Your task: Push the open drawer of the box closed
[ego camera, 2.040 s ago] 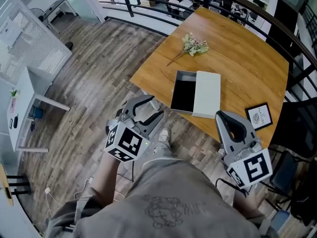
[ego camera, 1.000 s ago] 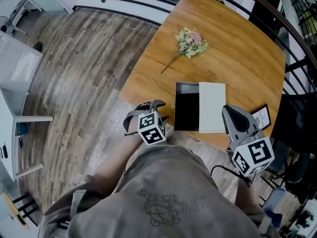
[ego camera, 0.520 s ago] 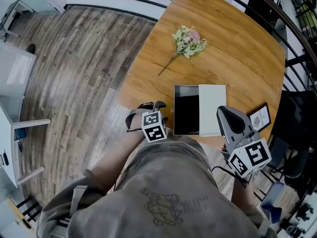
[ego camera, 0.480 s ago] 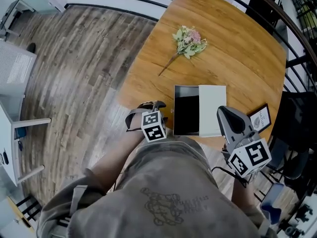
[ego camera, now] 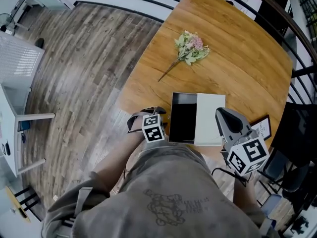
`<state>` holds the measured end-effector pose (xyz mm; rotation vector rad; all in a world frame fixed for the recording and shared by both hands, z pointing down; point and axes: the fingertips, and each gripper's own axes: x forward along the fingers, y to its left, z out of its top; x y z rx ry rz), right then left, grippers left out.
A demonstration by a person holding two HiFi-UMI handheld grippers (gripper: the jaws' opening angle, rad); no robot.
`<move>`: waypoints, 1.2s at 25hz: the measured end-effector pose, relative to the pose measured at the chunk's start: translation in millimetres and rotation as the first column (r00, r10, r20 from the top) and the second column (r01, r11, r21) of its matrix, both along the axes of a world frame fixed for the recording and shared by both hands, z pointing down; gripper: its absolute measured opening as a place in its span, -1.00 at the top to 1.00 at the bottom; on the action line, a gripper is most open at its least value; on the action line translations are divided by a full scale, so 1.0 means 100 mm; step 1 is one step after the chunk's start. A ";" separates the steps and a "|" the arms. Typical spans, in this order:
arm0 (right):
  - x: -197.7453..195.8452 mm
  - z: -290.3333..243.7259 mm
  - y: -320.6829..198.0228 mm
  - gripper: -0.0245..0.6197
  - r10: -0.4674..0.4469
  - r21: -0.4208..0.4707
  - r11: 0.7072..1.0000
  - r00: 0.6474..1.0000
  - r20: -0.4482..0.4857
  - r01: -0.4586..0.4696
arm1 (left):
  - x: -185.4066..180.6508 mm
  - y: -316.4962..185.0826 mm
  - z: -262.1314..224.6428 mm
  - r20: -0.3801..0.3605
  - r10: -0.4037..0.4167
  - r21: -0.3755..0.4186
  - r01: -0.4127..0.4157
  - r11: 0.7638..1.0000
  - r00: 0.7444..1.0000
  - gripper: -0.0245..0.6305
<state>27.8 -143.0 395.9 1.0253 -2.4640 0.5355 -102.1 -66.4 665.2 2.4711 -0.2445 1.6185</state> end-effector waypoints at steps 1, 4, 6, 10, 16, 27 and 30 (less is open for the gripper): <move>0.03 0.00 -0.01 0.82 0.002 -0.006 1.000 1.000 0.003 -0.002 | 0.02 0.02 0.03 0.008 0.012 -0.006 -0.012 1.000 1.000 0.28; 0.08 -0.02 -0.05 0.82 0.005 -0.005 1.000 1.000 -0.009 -0.005 | 0.05 -0.01 0.06 0.034 0.029 -0.010 -0.029 1.000 0.999 0.46; 0.12 0.01 -0.05 0.82 0.005 -0.004 1.000 1.000 -0.025 -0.005 | 0.08 -0.02 0.09 0.034 0.031 -0.023 -0.031 0.999 0.999 0.49; 0.22 0.08 -0.06 0.82 0.017 -0.023 1.000 0.999 -0.031 -0.018 | 0.15 -0.04 0.14 0.061 0.094 -0.033 -0.092 0.995 0.994 0.57; 0.36 0.11 -0.12 0.82 0.053 -0.039 0.998 0.999 -0.010 -0.053 | 0.17 -0.01 0.14 0.081 0.120 -0.057 -0.115 0.992 0.990 0.63; 0.41 0.15 -0.09 0.82 0.066 -0.052 0.996 0.998 0.004 -0.066 | 0.49 -0.06 0.02 0.024 0.174 -0.068 -0.172 0.983 0.984 0.69; 0.45 0.14 -0.07 0.82 0.075 -0.054 0.996 0.997 0.000 -0.075 | 0.68 -0.07 0.03 0.006 0.182 -0.083 -0.181 0.980 0.983 0.69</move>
